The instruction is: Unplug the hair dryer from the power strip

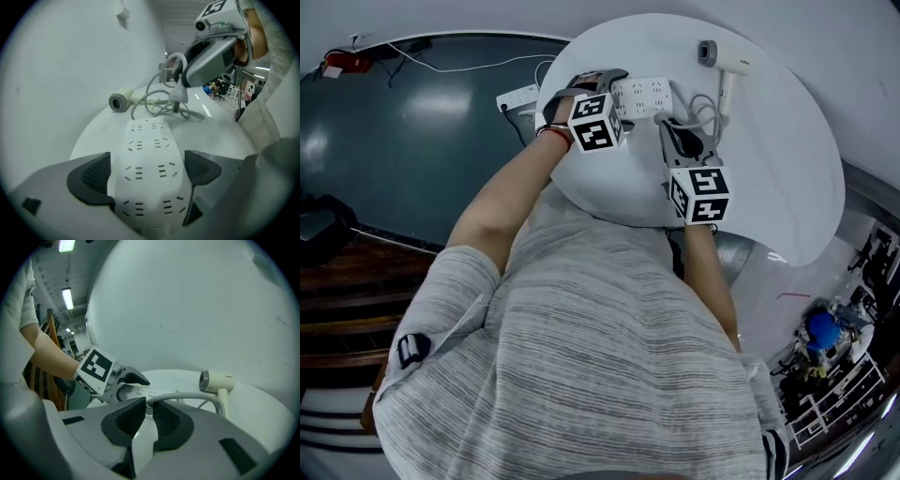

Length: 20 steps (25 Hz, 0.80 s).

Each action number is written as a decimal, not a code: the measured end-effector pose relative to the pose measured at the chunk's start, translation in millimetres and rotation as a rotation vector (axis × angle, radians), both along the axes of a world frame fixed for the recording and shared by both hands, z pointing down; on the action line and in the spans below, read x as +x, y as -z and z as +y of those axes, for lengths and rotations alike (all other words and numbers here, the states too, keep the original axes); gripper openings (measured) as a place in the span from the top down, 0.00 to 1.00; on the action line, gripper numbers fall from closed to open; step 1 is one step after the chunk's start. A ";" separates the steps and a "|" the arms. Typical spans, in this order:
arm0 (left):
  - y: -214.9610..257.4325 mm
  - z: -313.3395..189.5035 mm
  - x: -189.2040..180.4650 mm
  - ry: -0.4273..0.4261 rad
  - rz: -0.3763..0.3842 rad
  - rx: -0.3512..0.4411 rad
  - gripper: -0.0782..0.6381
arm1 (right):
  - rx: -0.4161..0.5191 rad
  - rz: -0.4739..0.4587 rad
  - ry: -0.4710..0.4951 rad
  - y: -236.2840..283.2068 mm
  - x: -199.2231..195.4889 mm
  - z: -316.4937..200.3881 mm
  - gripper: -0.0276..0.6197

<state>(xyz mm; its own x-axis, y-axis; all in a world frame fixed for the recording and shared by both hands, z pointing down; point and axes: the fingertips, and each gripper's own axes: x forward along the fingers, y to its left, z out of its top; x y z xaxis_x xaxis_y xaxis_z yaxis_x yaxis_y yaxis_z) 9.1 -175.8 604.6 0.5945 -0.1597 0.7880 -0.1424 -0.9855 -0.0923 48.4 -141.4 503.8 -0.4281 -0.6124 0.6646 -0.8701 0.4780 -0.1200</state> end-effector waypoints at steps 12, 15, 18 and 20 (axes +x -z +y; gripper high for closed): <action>96.1 13.3 -38.1 0.250 0.378 0.100 0.59 | -0.018 0.034 0.031 -29.6 -9.8 34.4 0.87; 111.9 24.2 -45.3 0.266 0.423 0.098 0.85 | -0.034 0.054 0.037 -41.5 -14.3 38.8 0.87; 124.1 35.8 -46.6 0.259 0.467 0.061 0.88 | -0.052 0.082 0.051 -54.9 -18.4 42.9 0.87; 131.9 41.6 -47.2 0.262 0.496 0.036 0.88 | -0.065 0.102 0.064 -63.1 -19.3 45.5 0.87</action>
<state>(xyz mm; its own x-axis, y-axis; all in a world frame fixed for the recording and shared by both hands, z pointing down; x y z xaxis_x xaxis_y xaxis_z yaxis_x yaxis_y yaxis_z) -38.2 -134.2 472.8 0.8294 -0.3738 0.4152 -0.4173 -0.9086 0.0154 29.1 -95.9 566.9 -0.3932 -0.5405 0.7438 -0.8473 0.5272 -0.0647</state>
